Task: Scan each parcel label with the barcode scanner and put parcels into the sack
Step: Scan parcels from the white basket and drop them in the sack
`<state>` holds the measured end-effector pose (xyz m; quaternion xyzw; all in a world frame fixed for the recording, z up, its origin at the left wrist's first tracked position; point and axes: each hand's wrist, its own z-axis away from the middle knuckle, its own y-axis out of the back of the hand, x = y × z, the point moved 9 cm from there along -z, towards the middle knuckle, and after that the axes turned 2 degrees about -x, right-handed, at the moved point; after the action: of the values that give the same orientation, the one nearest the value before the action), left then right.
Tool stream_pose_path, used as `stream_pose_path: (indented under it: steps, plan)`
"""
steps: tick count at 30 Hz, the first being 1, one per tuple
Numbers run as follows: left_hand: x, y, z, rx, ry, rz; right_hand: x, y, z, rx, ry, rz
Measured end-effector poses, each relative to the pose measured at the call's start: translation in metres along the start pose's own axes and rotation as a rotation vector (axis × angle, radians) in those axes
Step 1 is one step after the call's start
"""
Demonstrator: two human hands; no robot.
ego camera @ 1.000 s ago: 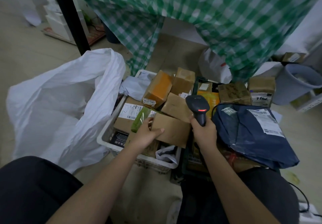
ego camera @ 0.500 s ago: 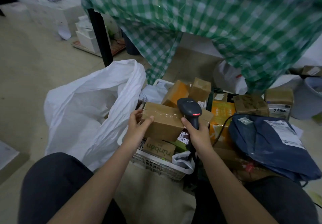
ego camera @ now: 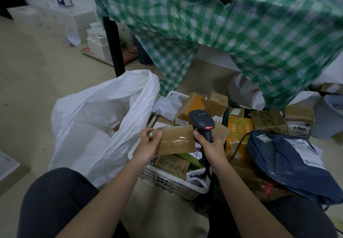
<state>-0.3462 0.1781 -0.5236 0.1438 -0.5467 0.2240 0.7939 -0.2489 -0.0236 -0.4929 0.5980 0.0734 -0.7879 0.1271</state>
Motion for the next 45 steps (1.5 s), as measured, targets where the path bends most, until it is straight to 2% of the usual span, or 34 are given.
stream_pose_path:
  steps: [3,5,7,10,14,16,20,27,32,45]
  plan:
    - [-0.006,-0.002,0.000,-0.044,-0.068,0.000,-0.003,0.006,-0.008,0.054,-0.002,0.005]
    - [-0.012,-0.006,0.001,-0.090,-0.089,0.011,0.000,0.006,-0.013,0.049,0.001,0.095]
    - [-0.019,-0.007,0.002,-0.104,-0.060,0.028,0.010,0.005,-0.014,0.026,-0.034,0.157]
    - [-0.026,-0.004,0.000,-0.071,0.015,0.056,0.025,0.008,-0.013,0.029,-0.082,0.118]
    - [-0.033,0.010,-0.013,0.017,0.073,-0.037,0.031,0.005,-0.009,0.001,-0.061,0.140]
    - [-0.038,0.014,-0.019,0.000,0.119,-0.068,0.029,0.005,-0.007,0.001,-0.045,0.155]
    - [-0.029,0.021,-0.026,-0.008,0.108,-0.031,0.017,0.003,-0.012,-0.051,-0.049,0.249]
    - [0.015,0.044,-0.034,0.020,-0.088,-0.095,-0.032,-0.013,-0.007,-0.215,0.138,0.700]
    - [0.029,0.054,-0.029,-0.026,-0.149,-0.127,-0.047,-0.025,0.015,-0.366,0.210,1.028]
    - [0.034,0.059,-0.025,-0.010,-0.214,-0.071,-0.047,-0.020,0.027,-0.377,0.176,0.993]
